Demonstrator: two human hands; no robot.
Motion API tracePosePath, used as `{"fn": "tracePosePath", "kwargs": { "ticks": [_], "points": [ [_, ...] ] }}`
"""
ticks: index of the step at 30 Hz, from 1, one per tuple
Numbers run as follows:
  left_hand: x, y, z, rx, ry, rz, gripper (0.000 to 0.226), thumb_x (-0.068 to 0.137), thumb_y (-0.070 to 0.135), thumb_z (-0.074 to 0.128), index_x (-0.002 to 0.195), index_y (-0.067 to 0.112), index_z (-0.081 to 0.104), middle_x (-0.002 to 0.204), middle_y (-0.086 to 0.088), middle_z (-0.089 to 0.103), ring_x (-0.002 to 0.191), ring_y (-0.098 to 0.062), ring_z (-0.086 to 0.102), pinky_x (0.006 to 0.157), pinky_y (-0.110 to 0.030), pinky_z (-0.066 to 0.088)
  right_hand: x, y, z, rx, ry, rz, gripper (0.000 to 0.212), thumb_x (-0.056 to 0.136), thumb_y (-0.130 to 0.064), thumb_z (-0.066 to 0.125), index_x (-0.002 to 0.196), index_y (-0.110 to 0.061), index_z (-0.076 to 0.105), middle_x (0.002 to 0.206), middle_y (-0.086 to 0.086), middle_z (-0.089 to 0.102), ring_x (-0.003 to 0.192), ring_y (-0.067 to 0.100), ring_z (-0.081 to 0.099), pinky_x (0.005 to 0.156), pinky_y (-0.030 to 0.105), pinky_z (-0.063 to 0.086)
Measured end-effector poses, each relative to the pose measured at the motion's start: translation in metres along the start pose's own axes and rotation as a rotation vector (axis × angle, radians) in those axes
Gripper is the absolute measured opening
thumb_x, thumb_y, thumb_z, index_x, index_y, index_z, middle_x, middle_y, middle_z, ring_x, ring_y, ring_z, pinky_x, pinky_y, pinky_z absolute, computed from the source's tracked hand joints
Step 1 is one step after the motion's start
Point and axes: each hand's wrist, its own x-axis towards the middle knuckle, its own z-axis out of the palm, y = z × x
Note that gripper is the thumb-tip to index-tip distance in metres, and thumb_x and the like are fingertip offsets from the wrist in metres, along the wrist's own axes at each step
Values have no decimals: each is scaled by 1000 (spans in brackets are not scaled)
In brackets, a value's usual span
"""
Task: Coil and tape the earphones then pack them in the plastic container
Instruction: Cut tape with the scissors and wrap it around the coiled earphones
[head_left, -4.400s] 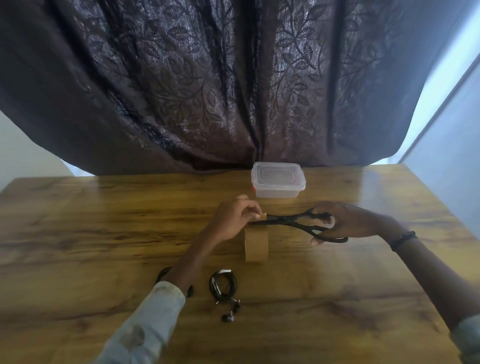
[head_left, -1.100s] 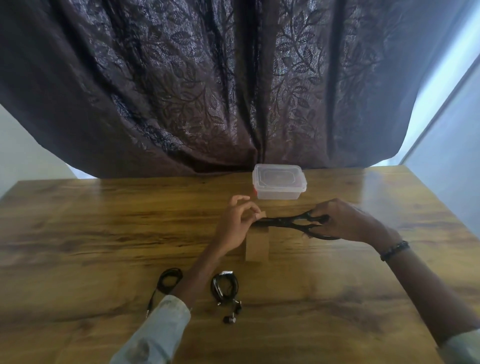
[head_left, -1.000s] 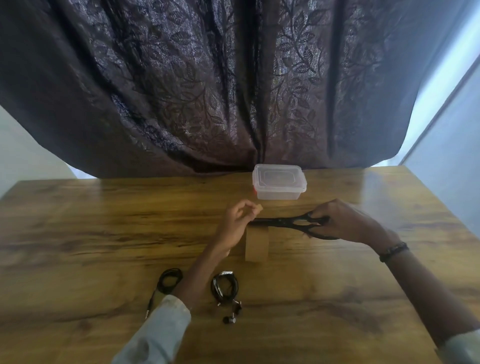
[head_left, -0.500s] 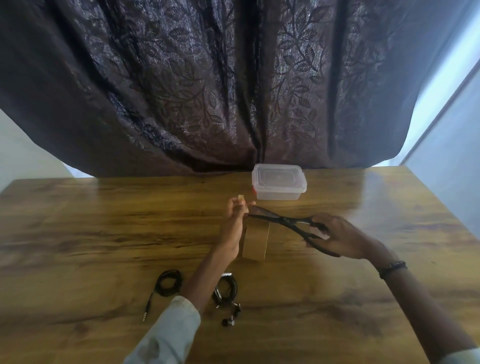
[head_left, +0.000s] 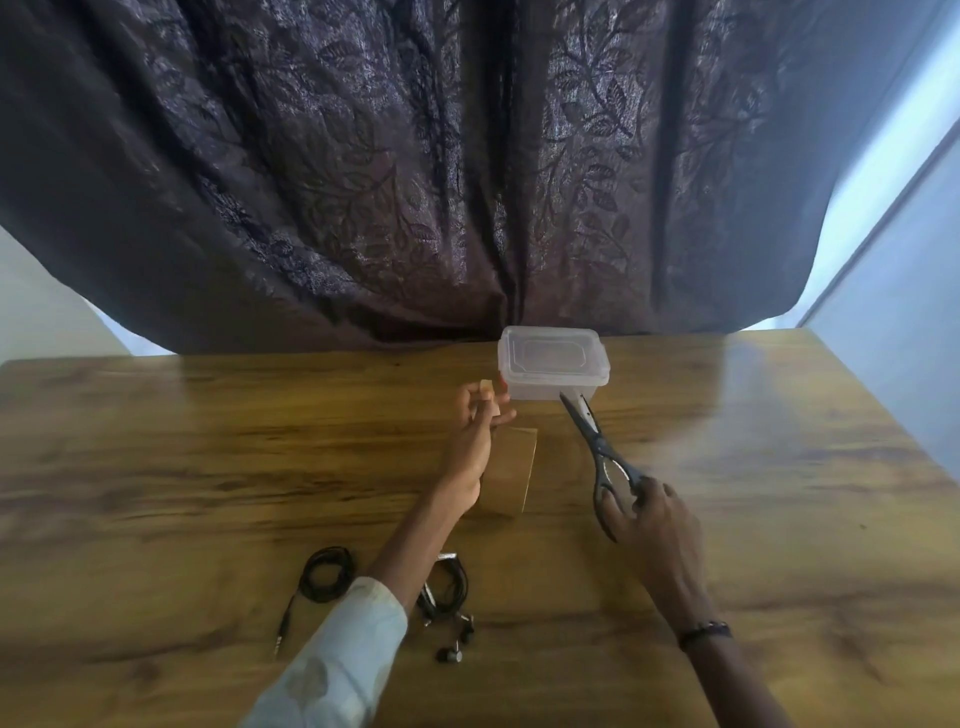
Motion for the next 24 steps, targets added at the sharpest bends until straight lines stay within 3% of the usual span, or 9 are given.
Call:
{"fn": "tracePosePath", "kwargs": {
  "ticks": [5, 13, 17, 21, 24],
  "points": [
    [4, -1, 0, 32, -17, 1, 12, 101, 33, 37, 104, 26, 46, 109, 4, 64, 99, -17, 64, 106, -47, 37, -8, -8, 13, 3, -36, 22, 46, 85, -51, 55, 104, -9, 59, 93, 7, 65, 78, 20, 58, 65, 27, 48],
    [3, 3, -1, 36, -27, -19, 10, 100, 34, 40, 99, 29, 48, 118, -2, 62, 100, -17, 62, 93, -32, 34, -12, -9, 17, -66, -33, -37, 45, 88, -49, 54, 109, -9, 57, 102, 6, 62, 92, 20, 53, 82, 32, 50],
    [2, 2, -2, 34, -20, -39, 8, 98, 33, 44, 98, 29, 51, 114, 2, 63, 106, -19, 60, 90, -31, 34, -13, -11, 9, -176, -23, -88, 45, 93, -53, 44, 105, -13, 63, 101, 4, 64, 94, 19, 54, 80, 31, 50],
    [2, 2, -3, 2, -13, -63, 5, 95, 31, 51, 97, 27, 52, 107, 6, 63, 104, -18, 59, 95, -34, 37, 0, -40, -13, 67, 39, -194, 27, 94, -39, 53, 103, -17, 65, 99, -2, 64, 91, 14, 54, 71, 23, 44],
    [0, 2, -5, -24, -12, -90, 9, 94, 27, 54, 101, 22, 53, 107, 6, 64, 106, -18, 58, 98, -36, 40, 20, -74, -22, 375, -19, -271, 25, 93, -36, 57, 106, -17, 68, 99, -8, 66, 82, -3, 58, 66, 6, 44]
  ]
}}
